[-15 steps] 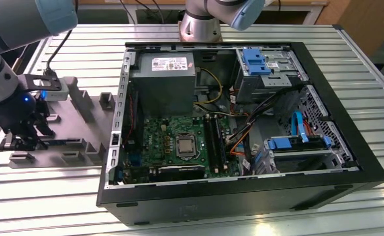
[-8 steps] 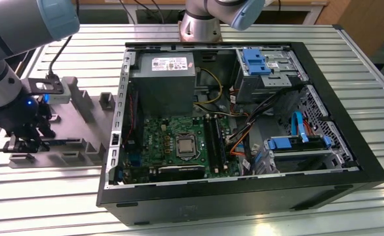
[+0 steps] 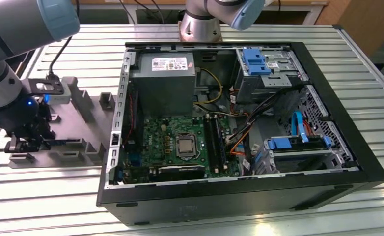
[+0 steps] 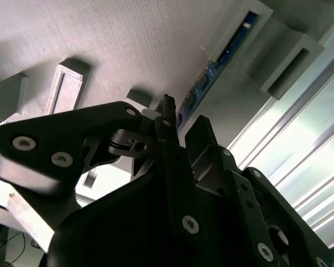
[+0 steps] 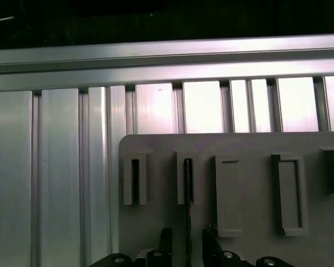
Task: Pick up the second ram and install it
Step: 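Pick up the second ram and move it above second insertion slot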
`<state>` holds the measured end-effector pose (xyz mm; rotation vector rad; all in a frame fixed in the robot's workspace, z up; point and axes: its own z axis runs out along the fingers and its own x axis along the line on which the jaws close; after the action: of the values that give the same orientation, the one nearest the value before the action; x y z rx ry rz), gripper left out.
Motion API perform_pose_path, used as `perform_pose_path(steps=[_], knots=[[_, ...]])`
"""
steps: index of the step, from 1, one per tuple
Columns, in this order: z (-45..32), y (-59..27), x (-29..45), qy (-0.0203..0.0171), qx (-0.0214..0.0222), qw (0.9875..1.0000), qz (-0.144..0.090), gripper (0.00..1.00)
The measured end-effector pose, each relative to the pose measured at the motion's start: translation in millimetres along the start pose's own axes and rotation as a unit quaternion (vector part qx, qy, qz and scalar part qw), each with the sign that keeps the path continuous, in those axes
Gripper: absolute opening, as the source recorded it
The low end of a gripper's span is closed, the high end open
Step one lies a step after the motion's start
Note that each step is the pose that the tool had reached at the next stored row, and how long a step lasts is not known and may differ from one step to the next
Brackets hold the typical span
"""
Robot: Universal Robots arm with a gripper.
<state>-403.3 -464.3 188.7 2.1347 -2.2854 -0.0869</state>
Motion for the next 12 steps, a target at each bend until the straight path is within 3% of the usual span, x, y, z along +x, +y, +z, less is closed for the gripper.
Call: perform_pose_path(steps=[5, 7, 8, 12], knots=[[1.4, -0.1, 0.0, -0.0005, -0.0002, 1.0000, 0.000, 0.35], [2.0, -0.1, 0.1, -0.0005, -0.0001, 1.0000, 0.000, 0.33], [2.3, -0.1, 0.1, -0.0006, -0.0001, 1.0000, 0.000, 0.27], [4.1, -0.2, 0.1, -0.0018, -0.0002, 1.0000, 0.000, 0.27]])
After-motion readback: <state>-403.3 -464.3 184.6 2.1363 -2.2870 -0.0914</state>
